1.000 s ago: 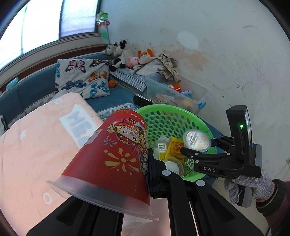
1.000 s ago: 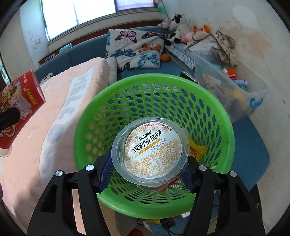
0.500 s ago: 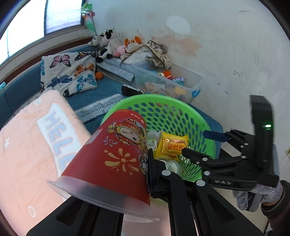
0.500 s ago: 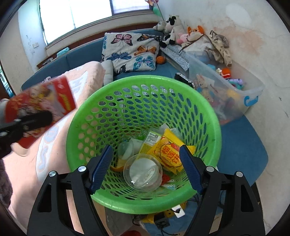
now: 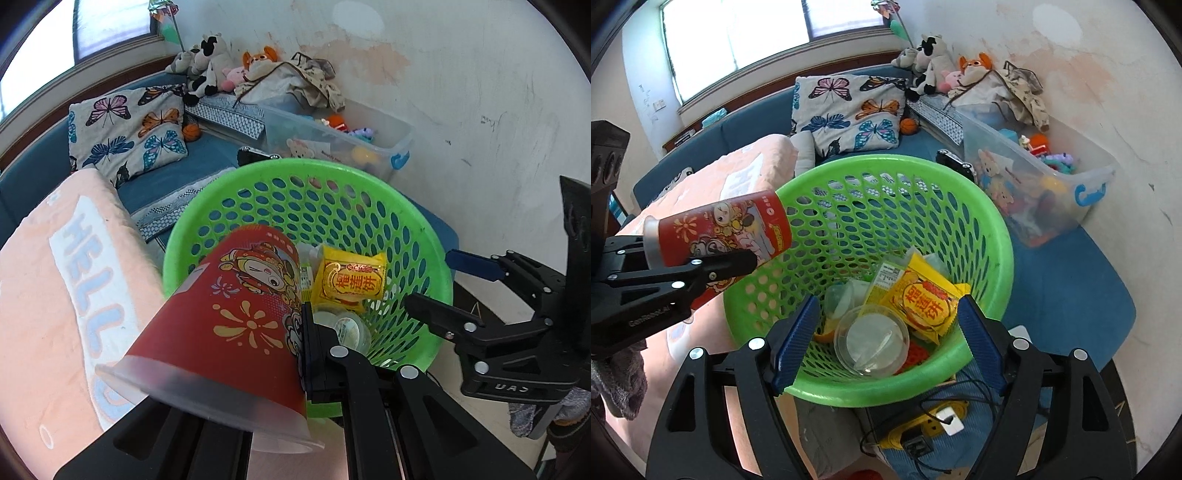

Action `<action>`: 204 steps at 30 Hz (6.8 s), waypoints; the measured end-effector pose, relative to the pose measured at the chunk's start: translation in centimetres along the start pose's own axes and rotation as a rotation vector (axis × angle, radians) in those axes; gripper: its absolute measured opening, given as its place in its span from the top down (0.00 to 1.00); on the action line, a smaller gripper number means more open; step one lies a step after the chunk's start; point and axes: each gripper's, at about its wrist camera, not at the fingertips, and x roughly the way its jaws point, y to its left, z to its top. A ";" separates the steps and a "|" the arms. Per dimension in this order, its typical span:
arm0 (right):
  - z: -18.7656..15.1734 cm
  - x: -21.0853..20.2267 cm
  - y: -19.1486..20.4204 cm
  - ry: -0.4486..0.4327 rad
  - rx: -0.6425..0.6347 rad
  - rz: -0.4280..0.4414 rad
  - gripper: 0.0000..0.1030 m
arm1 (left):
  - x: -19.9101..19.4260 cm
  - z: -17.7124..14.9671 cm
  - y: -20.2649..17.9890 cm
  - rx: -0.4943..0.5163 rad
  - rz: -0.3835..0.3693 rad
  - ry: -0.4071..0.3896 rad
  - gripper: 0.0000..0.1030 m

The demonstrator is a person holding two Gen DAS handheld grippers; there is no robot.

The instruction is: Collect trash

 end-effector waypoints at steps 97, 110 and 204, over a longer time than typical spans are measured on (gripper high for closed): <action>-6.9 -10.1 18.8 -0.071 -0.220 0.138 0.04 | -24.5 -21.4 8.8 -0.471 0.398 -0.299 0.07; -7.2 -10.3 19.3 -0.084 -0.232 0.131 0.04 | -24.9 -22.3 9.0 -0.469 0.419 -0.294 0.07; -7.3 -10.1 19.4 -0.090 -0.212 0.151 0.04 | -24.3 -23.0 7.7 -0.396 0.475 -0.300 0.07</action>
